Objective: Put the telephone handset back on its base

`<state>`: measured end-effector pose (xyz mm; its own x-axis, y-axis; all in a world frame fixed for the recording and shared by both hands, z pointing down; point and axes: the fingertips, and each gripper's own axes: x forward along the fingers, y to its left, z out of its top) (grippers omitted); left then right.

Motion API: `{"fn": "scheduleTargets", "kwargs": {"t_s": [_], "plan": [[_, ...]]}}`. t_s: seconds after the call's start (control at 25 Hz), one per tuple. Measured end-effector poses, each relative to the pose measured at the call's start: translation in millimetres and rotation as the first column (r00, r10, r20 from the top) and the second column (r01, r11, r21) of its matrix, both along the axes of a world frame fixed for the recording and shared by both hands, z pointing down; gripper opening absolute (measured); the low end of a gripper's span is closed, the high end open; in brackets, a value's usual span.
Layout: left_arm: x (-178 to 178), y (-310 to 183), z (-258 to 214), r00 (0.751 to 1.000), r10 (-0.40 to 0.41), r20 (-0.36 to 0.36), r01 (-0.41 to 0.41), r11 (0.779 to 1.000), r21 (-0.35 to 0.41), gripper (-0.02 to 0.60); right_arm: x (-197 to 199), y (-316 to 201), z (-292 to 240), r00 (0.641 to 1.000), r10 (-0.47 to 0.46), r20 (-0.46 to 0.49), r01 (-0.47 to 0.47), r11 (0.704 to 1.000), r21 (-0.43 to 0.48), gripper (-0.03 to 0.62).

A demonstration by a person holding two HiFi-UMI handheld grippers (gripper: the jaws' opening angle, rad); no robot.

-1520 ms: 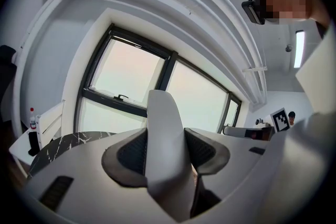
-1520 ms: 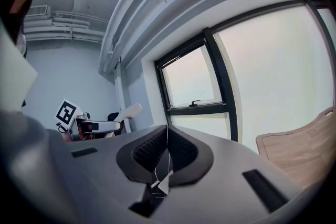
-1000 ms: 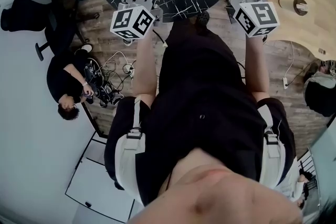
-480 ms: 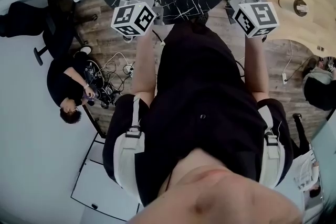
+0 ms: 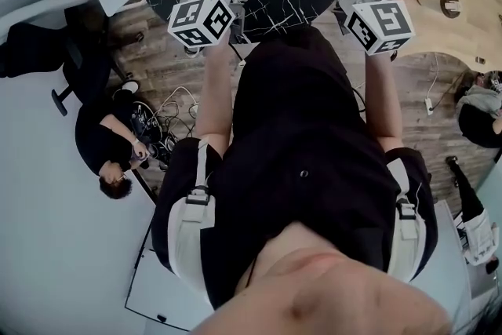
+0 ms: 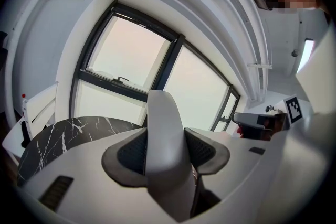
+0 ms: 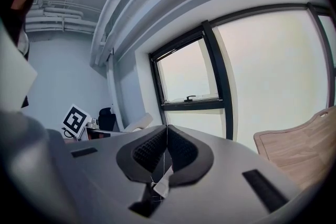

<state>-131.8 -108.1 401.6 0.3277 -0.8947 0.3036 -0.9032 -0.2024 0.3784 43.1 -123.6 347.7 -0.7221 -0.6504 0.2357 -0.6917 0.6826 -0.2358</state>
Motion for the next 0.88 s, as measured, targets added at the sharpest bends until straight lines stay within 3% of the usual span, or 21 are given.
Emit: {"fn": "scheduleTargets", "kwargs": {"t_s": [0.88], "plan": [[-9.4, -23.6, 109.3, 0.997, 0.073, -0.021, -0.076, 0.977, -0.199, 0.222, -27.2, 3.4, 50.5, 0.992, 0.098, -0.075, -0.106, 0.988, -0.109, 0.031]]}}
